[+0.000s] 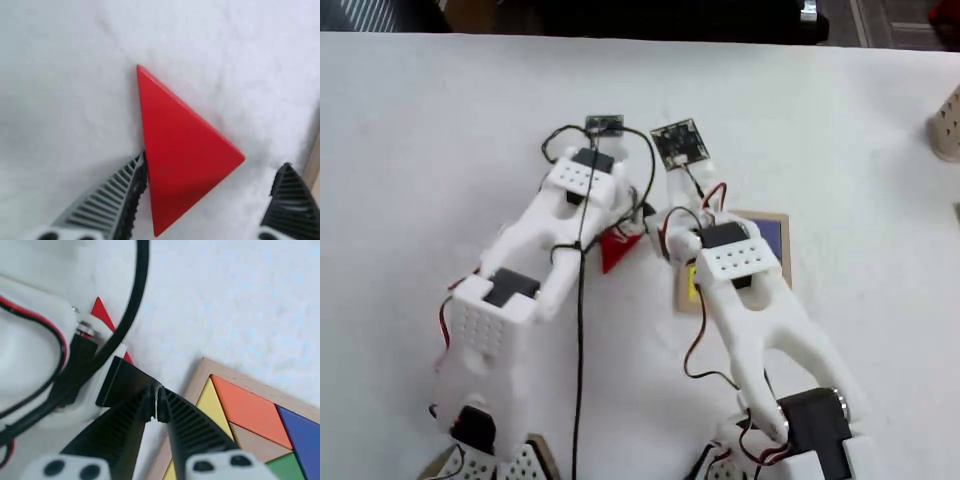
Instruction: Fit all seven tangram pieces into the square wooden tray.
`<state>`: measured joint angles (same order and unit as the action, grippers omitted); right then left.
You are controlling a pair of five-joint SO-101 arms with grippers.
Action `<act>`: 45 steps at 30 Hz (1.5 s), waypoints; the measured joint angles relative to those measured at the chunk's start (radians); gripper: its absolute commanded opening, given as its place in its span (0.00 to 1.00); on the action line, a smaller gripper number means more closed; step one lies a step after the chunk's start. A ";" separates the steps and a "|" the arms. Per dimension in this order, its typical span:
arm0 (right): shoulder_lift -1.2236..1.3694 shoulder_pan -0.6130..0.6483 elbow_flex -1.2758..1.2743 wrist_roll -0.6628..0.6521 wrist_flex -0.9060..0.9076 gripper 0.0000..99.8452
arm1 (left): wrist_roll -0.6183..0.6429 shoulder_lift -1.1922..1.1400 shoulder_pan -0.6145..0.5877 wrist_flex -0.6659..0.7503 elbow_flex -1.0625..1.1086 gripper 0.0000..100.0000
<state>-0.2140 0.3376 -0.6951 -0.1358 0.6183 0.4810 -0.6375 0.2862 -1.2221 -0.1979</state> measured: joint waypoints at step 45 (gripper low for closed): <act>0.000 0.000 0.000 0.000 0.000 0.02 | 0.146 -0.003 -0.012 0.100 -0.083 0.22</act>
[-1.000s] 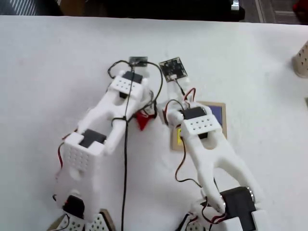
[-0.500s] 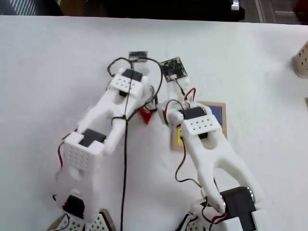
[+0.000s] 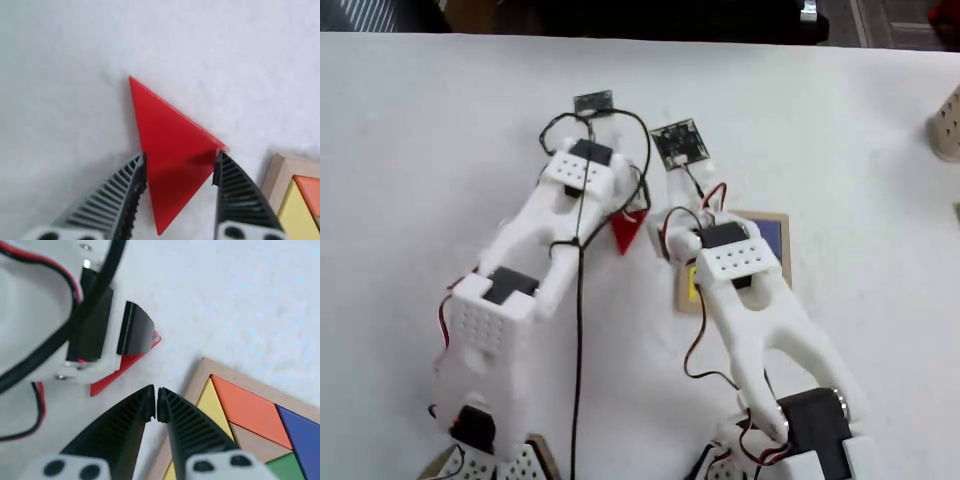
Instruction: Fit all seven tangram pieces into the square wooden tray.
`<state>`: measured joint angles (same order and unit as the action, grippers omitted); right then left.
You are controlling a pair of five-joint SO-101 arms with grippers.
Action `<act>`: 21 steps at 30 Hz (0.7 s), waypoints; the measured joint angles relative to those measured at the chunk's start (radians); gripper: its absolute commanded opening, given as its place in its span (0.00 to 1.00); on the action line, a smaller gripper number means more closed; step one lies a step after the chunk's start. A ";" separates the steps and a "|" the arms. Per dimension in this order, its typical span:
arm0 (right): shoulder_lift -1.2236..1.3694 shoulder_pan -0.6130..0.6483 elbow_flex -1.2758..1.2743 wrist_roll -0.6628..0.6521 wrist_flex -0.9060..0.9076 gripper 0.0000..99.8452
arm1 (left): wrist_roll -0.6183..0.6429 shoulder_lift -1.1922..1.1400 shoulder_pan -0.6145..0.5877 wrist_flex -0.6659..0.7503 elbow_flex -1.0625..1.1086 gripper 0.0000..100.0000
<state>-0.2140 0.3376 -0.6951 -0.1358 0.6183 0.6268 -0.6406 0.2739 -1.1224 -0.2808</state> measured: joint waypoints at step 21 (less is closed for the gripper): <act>0.000 0.000 0.000 0.000 0.000 0.02 | 0.009 -0.002 0.000 -0.331 -0.293 0.22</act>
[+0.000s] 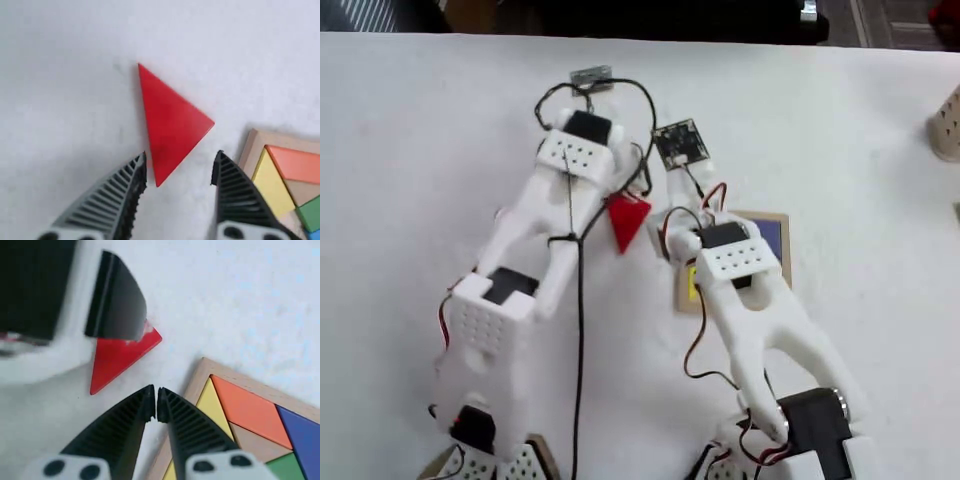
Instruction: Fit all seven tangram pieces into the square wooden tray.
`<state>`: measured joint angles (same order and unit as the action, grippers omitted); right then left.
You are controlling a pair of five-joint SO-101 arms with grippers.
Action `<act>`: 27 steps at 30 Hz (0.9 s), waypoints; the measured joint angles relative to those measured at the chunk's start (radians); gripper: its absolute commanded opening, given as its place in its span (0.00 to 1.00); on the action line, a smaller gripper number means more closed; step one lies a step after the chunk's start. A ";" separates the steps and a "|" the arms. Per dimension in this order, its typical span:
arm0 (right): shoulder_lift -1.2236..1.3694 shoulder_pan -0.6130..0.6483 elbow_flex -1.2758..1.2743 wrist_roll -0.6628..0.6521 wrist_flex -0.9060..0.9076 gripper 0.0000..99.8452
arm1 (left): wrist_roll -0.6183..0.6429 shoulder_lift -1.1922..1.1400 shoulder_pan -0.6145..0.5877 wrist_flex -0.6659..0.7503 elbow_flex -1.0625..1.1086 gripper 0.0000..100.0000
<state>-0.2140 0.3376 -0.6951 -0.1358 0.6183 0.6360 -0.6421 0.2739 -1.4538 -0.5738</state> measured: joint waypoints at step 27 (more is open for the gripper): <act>0.140 -0.021 0.058 0.192 -0.069 0.02 | -0.063 0.000 -0.238 0.034 0.112 0.06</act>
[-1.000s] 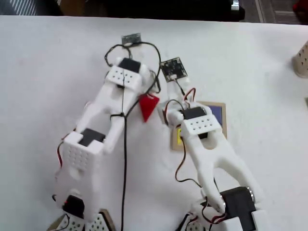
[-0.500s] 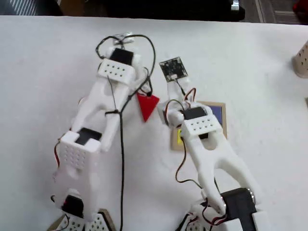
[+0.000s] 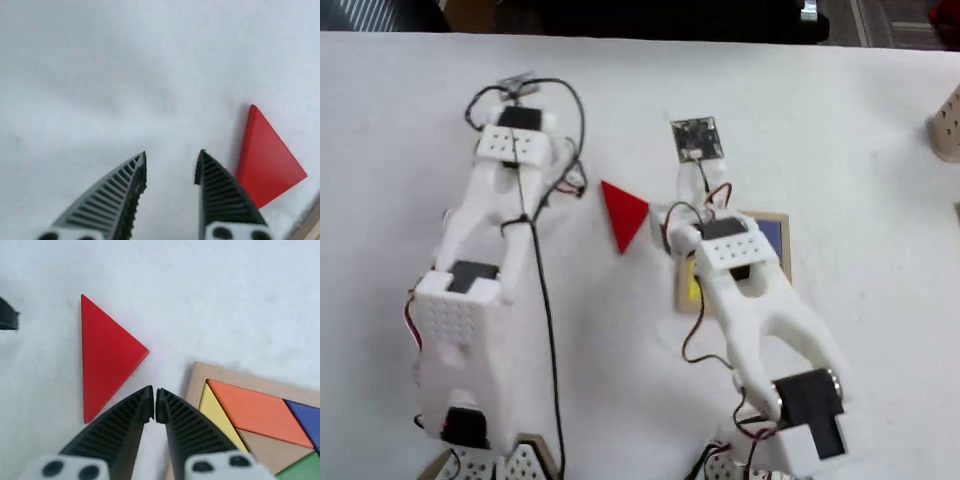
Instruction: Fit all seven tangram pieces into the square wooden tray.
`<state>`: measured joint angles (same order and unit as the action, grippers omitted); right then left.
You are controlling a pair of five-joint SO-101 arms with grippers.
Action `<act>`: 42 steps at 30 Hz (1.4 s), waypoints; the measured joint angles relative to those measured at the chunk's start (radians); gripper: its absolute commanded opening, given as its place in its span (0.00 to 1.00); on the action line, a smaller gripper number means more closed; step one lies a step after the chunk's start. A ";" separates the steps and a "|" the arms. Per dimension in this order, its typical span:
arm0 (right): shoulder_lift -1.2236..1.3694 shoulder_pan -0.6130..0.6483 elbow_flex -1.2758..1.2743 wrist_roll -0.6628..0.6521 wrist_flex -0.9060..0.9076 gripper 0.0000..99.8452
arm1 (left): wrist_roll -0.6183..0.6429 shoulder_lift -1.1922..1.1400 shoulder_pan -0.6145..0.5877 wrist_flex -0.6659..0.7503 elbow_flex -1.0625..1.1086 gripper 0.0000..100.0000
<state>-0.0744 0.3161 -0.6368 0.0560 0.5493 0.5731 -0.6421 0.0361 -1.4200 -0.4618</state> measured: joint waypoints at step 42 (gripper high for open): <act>0.382 0.107 0.404 -0.083 0.288 0.02 | -0.189 0.442 -0.055 0.420 0.687 0.02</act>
<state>0.3076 0.4235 -0.2332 -0.0269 0.8378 0.3844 -0.2002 -0.0192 -0.9996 0.2256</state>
